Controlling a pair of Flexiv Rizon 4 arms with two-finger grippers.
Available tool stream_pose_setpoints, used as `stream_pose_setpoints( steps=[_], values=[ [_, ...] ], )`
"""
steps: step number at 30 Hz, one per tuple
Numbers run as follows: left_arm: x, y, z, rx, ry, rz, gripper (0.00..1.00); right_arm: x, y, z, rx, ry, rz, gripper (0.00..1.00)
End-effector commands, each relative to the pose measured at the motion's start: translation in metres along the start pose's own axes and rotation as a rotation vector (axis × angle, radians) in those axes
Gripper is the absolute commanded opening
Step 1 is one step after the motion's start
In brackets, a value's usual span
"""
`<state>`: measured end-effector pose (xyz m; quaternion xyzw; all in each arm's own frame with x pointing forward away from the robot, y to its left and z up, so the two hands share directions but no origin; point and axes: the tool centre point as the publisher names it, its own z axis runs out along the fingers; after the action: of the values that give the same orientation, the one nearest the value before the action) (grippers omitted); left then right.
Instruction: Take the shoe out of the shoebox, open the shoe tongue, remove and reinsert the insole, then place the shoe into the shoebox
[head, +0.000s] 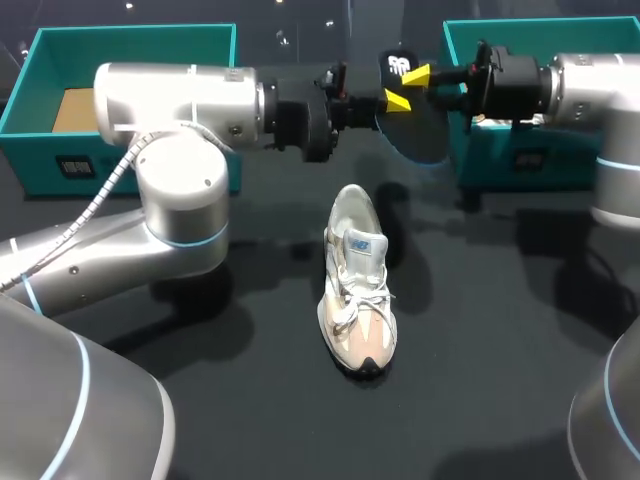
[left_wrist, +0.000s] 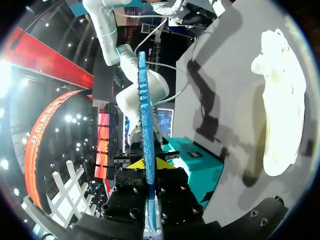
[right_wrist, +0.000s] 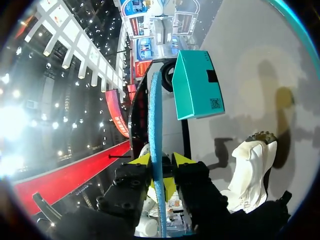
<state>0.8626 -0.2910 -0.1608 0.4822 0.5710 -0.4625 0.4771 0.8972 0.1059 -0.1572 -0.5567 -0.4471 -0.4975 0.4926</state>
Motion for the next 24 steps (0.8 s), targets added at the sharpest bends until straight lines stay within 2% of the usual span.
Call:
stream_pose_setpoints(
  steps=[1,10,16,19,21,22,24],
  values=[
    [-0.001,-0.008,-0.019,-0.014,0.007,-0.009,0.00,-0.002,-0.009,-0.014,-0.001,0.005,-0.007,1.00],
    [0.002,-0.020,-0.053,-0.023,0.002,-0.086,0.00,-0.003,-0.029,-0.047,0.029,0.045,-0.047,1.00],
    [0.007,-0.031,-0.062,-0.005,0.010,-0.238,0.00,-0.005,-0.038,-0.059,0.039,0.059,-0.058,1.00],
    [0.005,-0.037,-0.064,-0.002,-0.014,-0.497,0.00,-0.006,-0.041,-0.063,0.039,0.065,-0.059,1.00],
    [0.006,-0.031,-0.064,-0.054,-0.004,-0.866,0.00,-0.006,-0.041,-0.063,0.039,0.065,-0.059,1.00],
    [0.010,-0.029,-0.065,-0.032,-0.007,-0.994,0.00,-0.006,-0.041,-0.063,0.039,0.065,-0.059,1.00],
    [0.010,-0.029,-0.065,-0.032,-0.007,-0.994,0.00,-0.006,-0.041,-0.063,0.039,0.065,-0.059,1.00]
  ],
)
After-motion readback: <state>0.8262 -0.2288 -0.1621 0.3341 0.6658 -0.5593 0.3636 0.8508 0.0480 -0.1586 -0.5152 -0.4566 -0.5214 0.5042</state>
